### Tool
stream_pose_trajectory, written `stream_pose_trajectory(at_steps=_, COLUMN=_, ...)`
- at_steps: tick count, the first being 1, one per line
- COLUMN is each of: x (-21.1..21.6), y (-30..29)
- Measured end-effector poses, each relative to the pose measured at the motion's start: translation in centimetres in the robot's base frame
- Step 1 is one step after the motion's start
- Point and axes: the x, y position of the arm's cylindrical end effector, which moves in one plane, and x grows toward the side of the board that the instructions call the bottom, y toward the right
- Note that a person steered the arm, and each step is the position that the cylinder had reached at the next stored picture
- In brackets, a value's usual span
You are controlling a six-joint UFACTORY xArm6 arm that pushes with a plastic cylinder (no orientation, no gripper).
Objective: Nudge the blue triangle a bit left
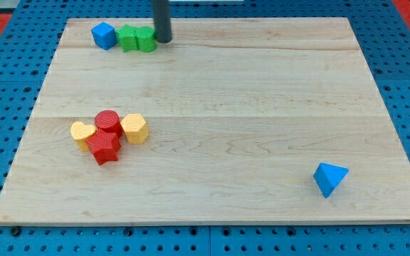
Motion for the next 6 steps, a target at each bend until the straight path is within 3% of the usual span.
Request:
stream_pose_trajectory(at_steps=3, x=13.4, y=27.9)
stream_pose_trajectory(at_steps=4, x=22.3, y=32.1)
stream_pose_trajectory(at_steps=5, x=30.3, y=32.8)
stream_pose_trajectory(at_steps=6, x=30.9, y=31.1)
